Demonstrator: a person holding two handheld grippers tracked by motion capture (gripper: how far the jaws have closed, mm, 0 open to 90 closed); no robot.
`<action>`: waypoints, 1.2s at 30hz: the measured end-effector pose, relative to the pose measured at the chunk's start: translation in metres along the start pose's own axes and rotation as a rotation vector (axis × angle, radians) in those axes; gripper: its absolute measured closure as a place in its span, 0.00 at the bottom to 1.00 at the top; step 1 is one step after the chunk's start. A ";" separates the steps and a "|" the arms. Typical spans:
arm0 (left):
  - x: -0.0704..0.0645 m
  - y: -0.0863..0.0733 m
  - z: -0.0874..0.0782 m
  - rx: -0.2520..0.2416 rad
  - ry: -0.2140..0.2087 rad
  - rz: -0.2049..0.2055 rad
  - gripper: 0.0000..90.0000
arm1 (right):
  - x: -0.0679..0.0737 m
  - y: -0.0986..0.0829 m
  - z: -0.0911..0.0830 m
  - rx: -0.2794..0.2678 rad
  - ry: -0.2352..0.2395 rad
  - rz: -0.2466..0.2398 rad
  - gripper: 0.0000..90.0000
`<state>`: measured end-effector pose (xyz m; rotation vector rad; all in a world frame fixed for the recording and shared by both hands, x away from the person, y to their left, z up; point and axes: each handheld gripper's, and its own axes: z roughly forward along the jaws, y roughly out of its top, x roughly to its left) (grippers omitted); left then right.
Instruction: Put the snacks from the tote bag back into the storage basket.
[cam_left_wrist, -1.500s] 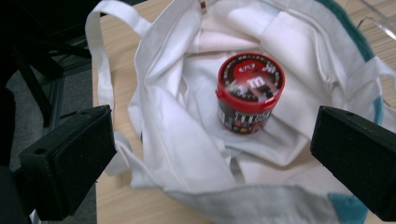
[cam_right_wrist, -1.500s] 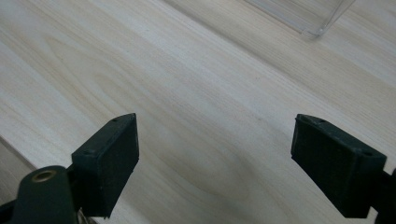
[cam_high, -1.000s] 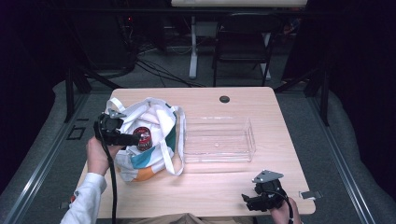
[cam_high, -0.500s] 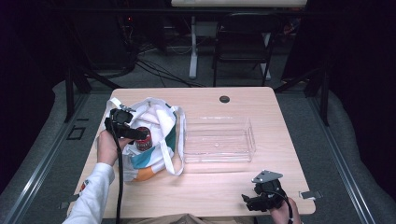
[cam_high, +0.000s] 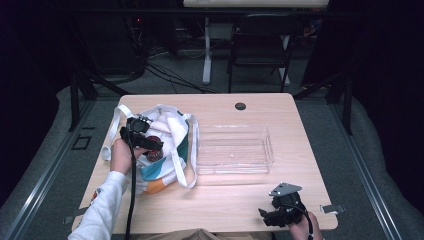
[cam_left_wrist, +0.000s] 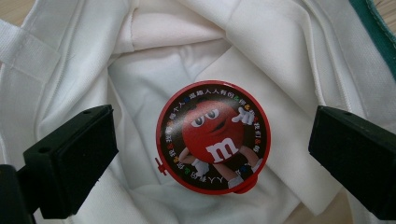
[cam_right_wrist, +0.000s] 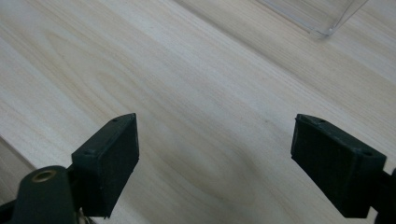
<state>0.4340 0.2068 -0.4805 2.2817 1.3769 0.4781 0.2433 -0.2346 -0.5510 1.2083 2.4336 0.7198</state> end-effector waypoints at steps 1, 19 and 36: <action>0.000 0.000 0.001 0.002 0.000 0.001 0.02 | 0.000 0.000 0.000 -0.006 -0.001 0.002 0.16; 0.001 0.003 0.021 0.086 -0.024 0.007 0.10 | 0.000 0.000 -0.001 -0.006 0.003 0.001 0.16; -0.003 0.000 0.028 0.139 0.012 0.016 0.28 | 0.000 -0.001 -0.001 -0.017 0.012 0.005 0.16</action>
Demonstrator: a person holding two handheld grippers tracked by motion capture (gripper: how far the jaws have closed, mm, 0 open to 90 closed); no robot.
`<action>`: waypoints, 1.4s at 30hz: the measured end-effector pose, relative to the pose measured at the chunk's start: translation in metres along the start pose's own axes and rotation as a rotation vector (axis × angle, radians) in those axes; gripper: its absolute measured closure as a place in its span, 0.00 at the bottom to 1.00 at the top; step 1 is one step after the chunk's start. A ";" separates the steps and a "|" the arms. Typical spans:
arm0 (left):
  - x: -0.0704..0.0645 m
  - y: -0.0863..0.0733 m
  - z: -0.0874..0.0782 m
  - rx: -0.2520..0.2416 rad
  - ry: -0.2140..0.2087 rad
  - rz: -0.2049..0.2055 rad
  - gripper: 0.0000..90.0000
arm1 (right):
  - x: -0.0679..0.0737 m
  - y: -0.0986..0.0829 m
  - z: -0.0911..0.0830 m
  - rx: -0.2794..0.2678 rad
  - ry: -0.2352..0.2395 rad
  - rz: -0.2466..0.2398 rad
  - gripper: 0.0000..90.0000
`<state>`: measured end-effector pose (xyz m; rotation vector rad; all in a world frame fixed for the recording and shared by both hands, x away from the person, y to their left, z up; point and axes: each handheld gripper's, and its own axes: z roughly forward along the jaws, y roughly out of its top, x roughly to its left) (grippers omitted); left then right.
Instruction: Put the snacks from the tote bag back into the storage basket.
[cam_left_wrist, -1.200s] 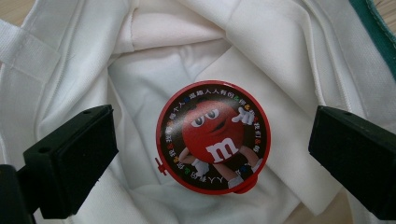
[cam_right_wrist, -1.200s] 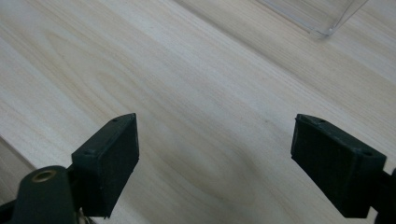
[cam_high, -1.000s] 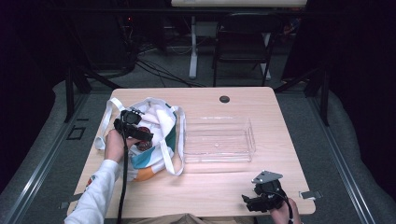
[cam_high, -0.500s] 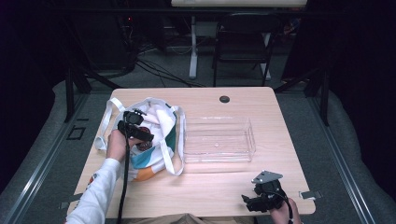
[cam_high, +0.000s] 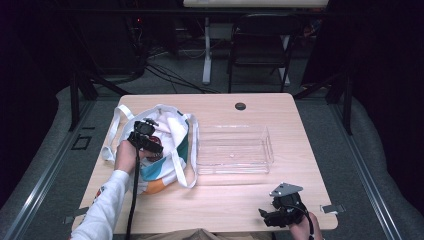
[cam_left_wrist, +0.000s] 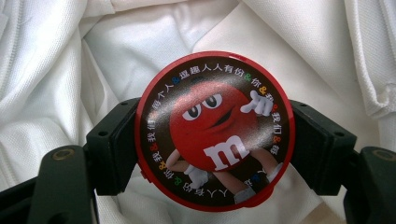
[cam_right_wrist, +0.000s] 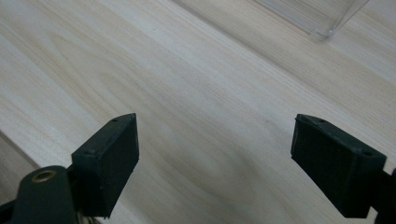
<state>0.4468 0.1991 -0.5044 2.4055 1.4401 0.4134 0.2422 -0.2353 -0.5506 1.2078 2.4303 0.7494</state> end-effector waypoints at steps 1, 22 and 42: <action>0.000 0.000 0.000 -0.002 -0.001 0.001 0.28 | 0.000 0.000 0.000 0.002 -0.004 0.000 0.16; -0.001 0.001 -0.009 -0.025 -0.026 0.007 0.29 | 0.000 0.000 -0.001 0.001 -0.002 0.001 0.16; -0.002 0.002 -0.028 -0.077 -0.031 0.020 0.29 | 0.000 0.000 -0.001 0.000 -0.001 -0.001 0.16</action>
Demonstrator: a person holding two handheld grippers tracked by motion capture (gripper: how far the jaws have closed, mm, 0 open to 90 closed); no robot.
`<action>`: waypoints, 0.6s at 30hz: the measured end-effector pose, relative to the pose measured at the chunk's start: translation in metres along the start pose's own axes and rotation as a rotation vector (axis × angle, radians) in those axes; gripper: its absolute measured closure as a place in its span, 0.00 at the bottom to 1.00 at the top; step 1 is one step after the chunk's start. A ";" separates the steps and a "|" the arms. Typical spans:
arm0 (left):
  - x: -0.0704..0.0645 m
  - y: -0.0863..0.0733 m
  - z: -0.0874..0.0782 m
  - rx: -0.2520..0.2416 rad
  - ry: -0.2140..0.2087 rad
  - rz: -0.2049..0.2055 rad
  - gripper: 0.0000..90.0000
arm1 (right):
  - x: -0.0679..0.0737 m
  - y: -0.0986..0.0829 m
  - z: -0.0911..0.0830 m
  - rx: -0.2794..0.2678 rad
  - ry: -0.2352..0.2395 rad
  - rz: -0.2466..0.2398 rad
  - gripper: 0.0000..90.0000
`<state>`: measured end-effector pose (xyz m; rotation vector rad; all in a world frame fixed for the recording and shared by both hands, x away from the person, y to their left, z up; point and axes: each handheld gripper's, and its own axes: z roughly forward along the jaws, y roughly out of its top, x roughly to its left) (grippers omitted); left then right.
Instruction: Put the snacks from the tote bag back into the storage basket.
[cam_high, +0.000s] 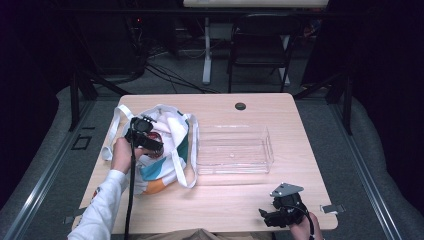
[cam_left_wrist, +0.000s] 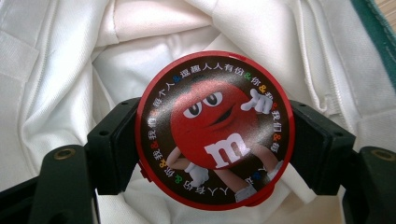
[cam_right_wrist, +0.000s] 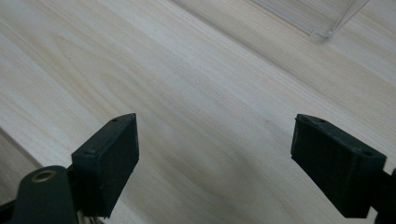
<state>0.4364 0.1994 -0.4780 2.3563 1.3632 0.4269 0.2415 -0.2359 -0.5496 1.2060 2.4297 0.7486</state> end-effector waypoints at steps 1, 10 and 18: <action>0.000 0.000 -0.001 -0.003 0.000 0.001 0.29 | 0.000 0.000 0.000 0.000 0.000 0.000 0.16; -0.001 0.001 -0.006 -0.012 -0.002 0.011 0.29 | 0.000 0.000 0.000 -0.001 0.000 0.000 0.16; 0.000 0.002 -0.013 -0.028 -0.001 0.013 0.29 | 0.000 0.000 0.000 -0.001 0.001 -0.002 0.16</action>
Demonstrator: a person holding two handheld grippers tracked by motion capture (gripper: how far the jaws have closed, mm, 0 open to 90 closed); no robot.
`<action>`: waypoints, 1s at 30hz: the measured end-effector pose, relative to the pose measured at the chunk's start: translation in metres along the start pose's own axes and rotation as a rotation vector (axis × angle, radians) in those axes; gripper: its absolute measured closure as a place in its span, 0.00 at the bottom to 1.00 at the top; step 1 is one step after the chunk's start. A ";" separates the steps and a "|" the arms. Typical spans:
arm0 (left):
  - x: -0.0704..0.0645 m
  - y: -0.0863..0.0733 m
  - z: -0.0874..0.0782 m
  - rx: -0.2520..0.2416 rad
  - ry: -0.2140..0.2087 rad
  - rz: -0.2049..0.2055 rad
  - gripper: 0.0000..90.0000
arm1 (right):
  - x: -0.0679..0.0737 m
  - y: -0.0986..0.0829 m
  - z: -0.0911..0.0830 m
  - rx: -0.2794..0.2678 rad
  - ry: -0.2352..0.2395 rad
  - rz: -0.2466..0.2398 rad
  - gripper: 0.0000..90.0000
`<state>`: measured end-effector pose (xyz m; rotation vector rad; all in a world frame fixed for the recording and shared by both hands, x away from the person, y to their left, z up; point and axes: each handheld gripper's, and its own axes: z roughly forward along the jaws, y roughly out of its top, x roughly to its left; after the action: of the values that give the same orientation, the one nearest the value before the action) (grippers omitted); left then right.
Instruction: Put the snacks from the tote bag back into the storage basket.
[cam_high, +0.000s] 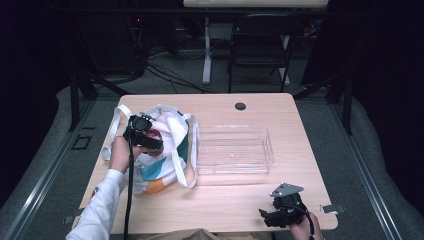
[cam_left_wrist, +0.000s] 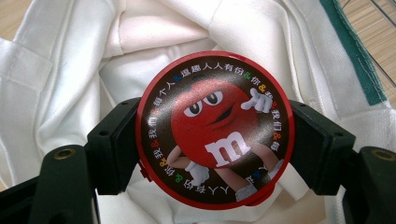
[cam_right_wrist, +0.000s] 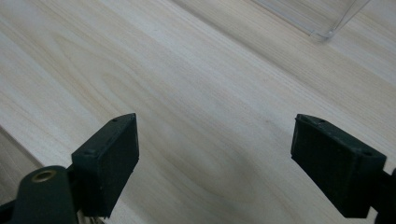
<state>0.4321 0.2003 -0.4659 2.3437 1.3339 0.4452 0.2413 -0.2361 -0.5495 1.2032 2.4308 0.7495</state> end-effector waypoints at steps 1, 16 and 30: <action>0.000 0.000 0.000 -0.003 -0.001 0.001 0.29 | 0.000 0.000 0.000 0.000 0.000 0.000 0.16; -0.006 0.003 -0.007 -0.015 -0.016 0.024 0.29 | -0.001 0.000 0.000 0.002 -0.011 0.007 0.16; -0.001 0.000 -0.016 -0.026 -0.030 0.011 0.29 | -0.003 -0.001 0.000 -0.003 -0.006 0.004 0.16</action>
<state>0.4244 0.2023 -0.4524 2.3283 1.2944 0.4261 0.2422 -0.2390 -0.5496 1.2077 2.4224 0.7486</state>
